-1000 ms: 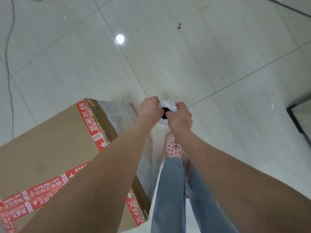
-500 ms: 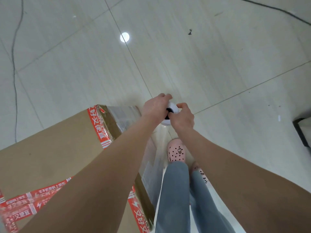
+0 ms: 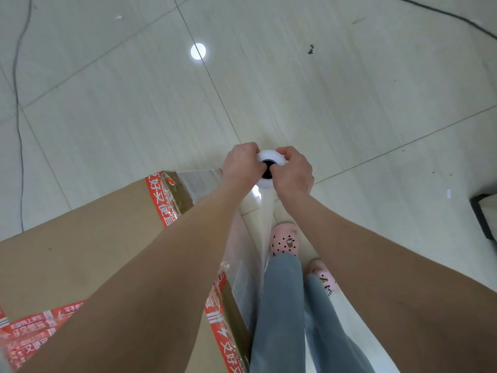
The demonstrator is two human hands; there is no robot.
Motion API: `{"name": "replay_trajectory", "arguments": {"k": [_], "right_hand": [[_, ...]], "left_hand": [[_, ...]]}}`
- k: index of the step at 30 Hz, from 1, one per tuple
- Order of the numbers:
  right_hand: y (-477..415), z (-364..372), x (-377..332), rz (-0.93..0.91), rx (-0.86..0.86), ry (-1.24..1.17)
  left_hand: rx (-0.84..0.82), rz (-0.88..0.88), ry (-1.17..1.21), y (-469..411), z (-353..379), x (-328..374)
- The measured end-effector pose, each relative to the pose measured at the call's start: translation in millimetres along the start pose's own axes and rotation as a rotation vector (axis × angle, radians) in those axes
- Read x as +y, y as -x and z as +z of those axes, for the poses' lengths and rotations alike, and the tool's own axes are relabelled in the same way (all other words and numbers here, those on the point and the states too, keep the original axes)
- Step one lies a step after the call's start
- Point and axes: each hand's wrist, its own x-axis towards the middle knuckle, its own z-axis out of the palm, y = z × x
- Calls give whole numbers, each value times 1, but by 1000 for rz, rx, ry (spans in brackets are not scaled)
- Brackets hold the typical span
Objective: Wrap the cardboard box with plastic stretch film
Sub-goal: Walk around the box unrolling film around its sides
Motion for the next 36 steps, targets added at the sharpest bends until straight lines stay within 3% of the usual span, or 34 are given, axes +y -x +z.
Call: {"name": "replay_trajectory", "arguments": {"k": [4,8,13,17,21,28,36], "right_hand": [[-7,9,-13,1,-36,-61],[-10,22,-25,90,-230,-148],[-12,29,-37,202,-286,-173],[-10,28,-36,219,-303,-203],[-18,24,-39,260,-293,-226],[-33,21,-54,210,-244,-115],[-42,23,-84,44,-258,44]], "left_hand": [[73,-169,210,-8,-13,-15],[60,-245,337,-13,-23,-25],[-9,-152,191,-20,-27,-33],[-88,134,-80,-28,-27,-23],[-191,219,-291,-42,-32,-11],[-164,150,-300,-56,-47,-5],[-40,-172,75,-60,-55,-28]]}}
